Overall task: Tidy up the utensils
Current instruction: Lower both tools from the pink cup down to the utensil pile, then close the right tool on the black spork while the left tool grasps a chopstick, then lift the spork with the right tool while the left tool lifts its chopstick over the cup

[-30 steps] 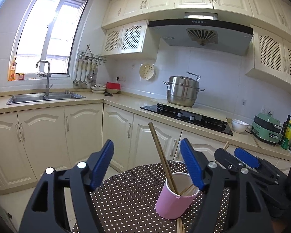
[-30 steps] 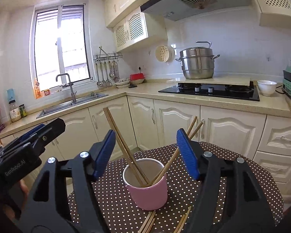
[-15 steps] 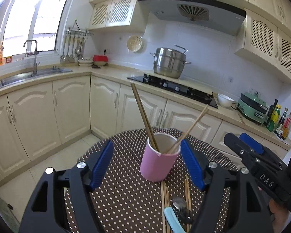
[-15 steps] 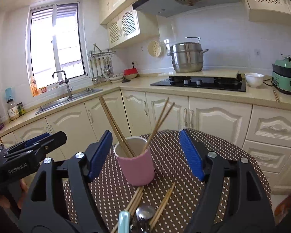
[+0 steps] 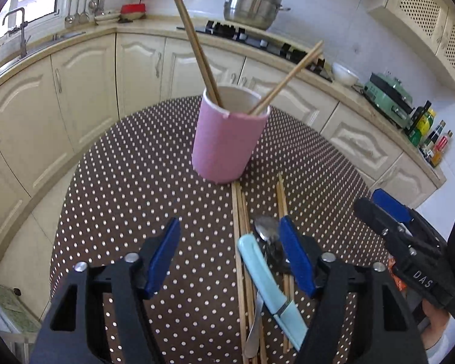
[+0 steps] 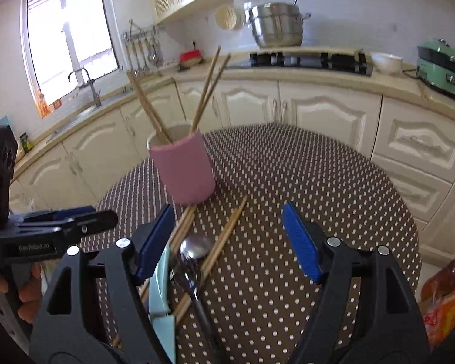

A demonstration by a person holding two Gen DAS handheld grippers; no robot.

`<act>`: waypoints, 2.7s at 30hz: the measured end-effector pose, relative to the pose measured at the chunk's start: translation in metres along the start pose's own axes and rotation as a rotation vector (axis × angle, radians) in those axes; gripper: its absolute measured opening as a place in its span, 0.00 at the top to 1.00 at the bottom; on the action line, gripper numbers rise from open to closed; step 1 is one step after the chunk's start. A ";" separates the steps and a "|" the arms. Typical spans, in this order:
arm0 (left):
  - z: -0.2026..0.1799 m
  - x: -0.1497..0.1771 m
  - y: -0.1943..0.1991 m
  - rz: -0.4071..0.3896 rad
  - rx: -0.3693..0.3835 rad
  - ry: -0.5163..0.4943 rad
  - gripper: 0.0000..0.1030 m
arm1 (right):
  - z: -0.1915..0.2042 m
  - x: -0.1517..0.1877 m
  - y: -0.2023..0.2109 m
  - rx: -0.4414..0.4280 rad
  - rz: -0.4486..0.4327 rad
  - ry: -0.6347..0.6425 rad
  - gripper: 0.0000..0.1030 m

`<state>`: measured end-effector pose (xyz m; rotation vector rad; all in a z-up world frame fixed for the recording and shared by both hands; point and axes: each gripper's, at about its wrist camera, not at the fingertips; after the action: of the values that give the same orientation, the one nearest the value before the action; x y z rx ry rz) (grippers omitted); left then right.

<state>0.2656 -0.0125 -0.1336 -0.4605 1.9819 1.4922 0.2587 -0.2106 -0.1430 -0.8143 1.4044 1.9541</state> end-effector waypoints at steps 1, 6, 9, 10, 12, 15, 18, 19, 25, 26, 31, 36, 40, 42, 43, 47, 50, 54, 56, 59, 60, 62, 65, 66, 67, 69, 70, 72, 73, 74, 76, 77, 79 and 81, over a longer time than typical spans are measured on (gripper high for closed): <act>0.002 0.004 -0.003 0.011 0.005 0.007 0.40 | 0.001 0.006 -0.005 0.000 0.031 0.017 0.29; 0.014 0.025 -0.016 0.074 0.003 0.005 0.51 | 0.013 0.032 -0.022 -0.008 0.147 0.118 0.31; 0.015 0.034 -0.023 0.105 0.003 -0.002 0.53 | 0.021 0.043 -0.029 -0.021 0.202 0.163 0.42; 0.015 0.037 -0.026 0.114 0.002 -0.013 0.53 | 0.023 0.045 -0.031 -0.021 0.215 0.175 0.44; 0.013 0.039 -0.029 0.124 -0.005 -0.027 0.53 | 0.023 0.050 -0.033 -0.016 0.238 0.190 0.52; 0.011 0.042 -0.034 0.135 -0.004 -0.050 0.53 | 0.019 0.058 -0.033 -0.010 0.259 0.208 0.58; 0.009 0.044 -0.040 0.151 -0.008 -0.065 0.53 | 0.016 0.064 -0.033 -0.017 0.277 0.218 0.62; 0.009 0.044 -0.043 0.159 -0.007 -0.066 0.53 | 0.015 0.065 -0.032 -0.015 0.275 0.217 0.62; 0.001 0.041 -0.062 0.176 -0.033 -0.100 0.53 | 0.005 0.057 -0.036 0.011 0.257 0.192 0.66; 0.000 0.040 -0.064 0.177 -0.040 -0.106 0.53 | 0.003 0.056 -0.037 0.013 0.256 0.186 0.66; -0.007 0.032 -0.070 0.183 -0.053 -0.130 0.53 | -0.002 0.052 -0.037 0.014 0.258 0.173 0.66; -0.017 0.030 -0.072 0.193 -0.053 -0.169 0.53 | -0.003 0.056 -0.042 0.006 0.292 0.187 0.65; -0.021 0.027 -0.076 0.198 -0.071 -0.206 0.53 | -0.001 0.056 -0.045 0.002 0.295 0.190 0.66; -0.023 0.023 -0.081 0.215 -0.076 -0.207 0.51 | 0.002 0.054 -0.047 0.004 0.299 0.200 0.66; -0.025 0.020 -0.086 0.227 -0.085 -0.215 0.51 | 0.002 0.053 -0.048 0.006 0.303 0.207 0.66; -0.032 0.006 -0.100 0.245 -0.124 -0.252 0.53 | 0.010 0.046 -0.056 0.008 0.320 0.226 0.66; -0.033 -0.005 -0.107 0.269 -0.119 -0.237 0.59 | 0.014 0.041 -0.064 0.009 0.345 0.248 0.68; -0.036 -0.016 -0.113 0.283 -0.108 -0.246 0.78 | 0.016 0.036 -0.071 0.004 0.382 0.275 0.80; -0.039 -0.019 -0.115 0.284 -0.098 -0.259 0.89 | 0.013 0.032 -0.073 0.000 0.399 0.271 0.86; -0.037 -0.017 -0.116 0.268 -0.084 -0.256 0.94 | 0.008 0.030 -0.073 -0.020 0.410 0.235 0.89; -0.036 -0.016 -0.115 0.259 -0.076 -0.242 0.94 | 0.006 0.029 -0.072 -0.022 0.408 0.223 0.89; -0.031 -0.011 -0.111 0.242 -0.045 -0.208 0.95 | 0.003 0.029 -0.068 -0.019 0.394 0.206 0.89; -0.023 -0.002 -0.101 0.210 -0.007 -0.164 0.95 | -0.003 0.026 -0.060 -0.042 0.365 0.171 0.89; -0.021 0.001 -0.097 0.197 0.003 -0.157 0.95 | -0.003 0.024 -0.056 -0.046 0.350 0.164 0.89; -0.020 0.004 -0.090 0.171 0.021 -0.148 0.95 | -0.003 0.024 -0.051 -0.051 0.339 0.156 0.89; -0.018 0.007 -0.079 0.133 0.040 -0.136 0.95 | -0.003 0.019 -0.042 -0.079 0.304 0.128 0.89; -0.016 0.007 -0.070 0.095 0.056 -0.125 0.95 | -0.003 0.017 -0.038 -0.087 0.289 0.120 0.89; -0.015 0.008 -0.055 0.038 0.070 -0.108 0.95 | 0.000 0.011 -0.029 -0.103 0.242 0.107 0.89; -0.012 0.009 -0.048 0.010 0.077 -0.097 0.95 | 0.001 0.008 -0.026 -0.111 0.226 0.100 0.89; -0.010 0.008 -0.039 -0.031 0.097 -0.088 0.95 | 0.003 0.005 -0.022 -0.128 0.206 0.091 0.89; -0.009 0.005 -0.023 -0.097 0.104 -0.078 0.95 | 0.006 -0.001 -0.015 -0.150 0.167 0.082 0.89; -0.011 0.002 -0.013 -0.142 0.110 -0.080 0.95 | 0.009 -0.006 -0.011 -0.164 0.139 0.077 0.89; -0.013 -0.006 0.005 -0.230 0.125 -0.077 0.95 | 0.012 -0.015 -0.004 -0.192 0.092 0.062 0.89; -0.015 -0.015 0.021 -0.312 0.152 -0.068 0.95 | 0.016 -0.028 0.003 -0.217 0.039 0.049 0.89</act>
<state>0.2602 -0.0219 -0.1061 -0.6124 1.8552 1.1418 0.2721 -0.1989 -0.1163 -0.9448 1.2590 2.1561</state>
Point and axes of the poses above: each gripper's, at about its wrist camera, not at the fingertips, and y roughly against the way its jaws point, z to its left, x to its underside, and after that the axes turned 5 degrees about -y, right-handed
